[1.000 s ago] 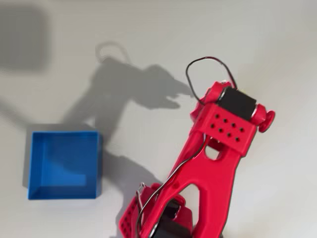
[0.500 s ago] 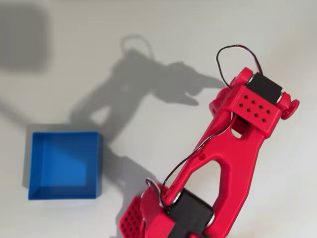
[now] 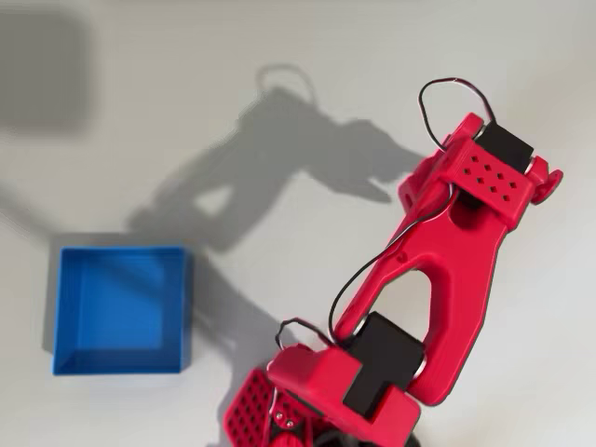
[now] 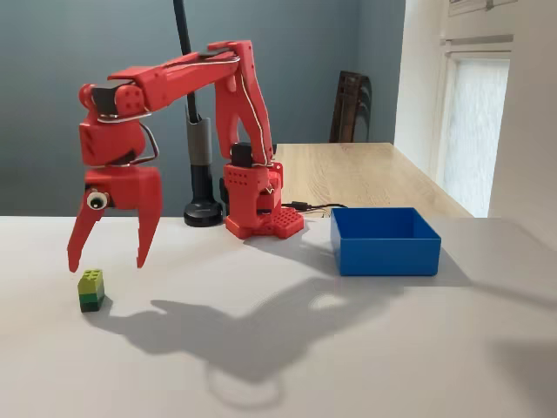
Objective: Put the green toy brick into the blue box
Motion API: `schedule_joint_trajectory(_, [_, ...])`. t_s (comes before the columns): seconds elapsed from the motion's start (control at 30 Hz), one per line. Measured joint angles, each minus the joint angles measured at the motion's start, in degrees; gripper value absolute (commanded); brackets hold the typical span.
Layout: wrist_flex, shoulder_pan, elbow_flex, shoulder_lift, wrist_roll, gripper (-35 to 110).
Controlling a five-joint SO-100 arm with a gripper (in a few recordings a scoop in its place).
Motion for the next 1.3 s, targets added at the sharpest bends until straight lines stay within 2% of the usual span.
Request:
schedule_joint_trajectory(0.3, [-2.5, 0.0, -4.0, -5.0, 0.0, 30])
schedule_joint_trajectory(0.97, [-6.3, -0.1, -6.2, -9.6, 1.9, 2])
schedule_joint_trajectory(1.3, [-6.0, -0.2, -6.2, -9.6, 1.9, 0])
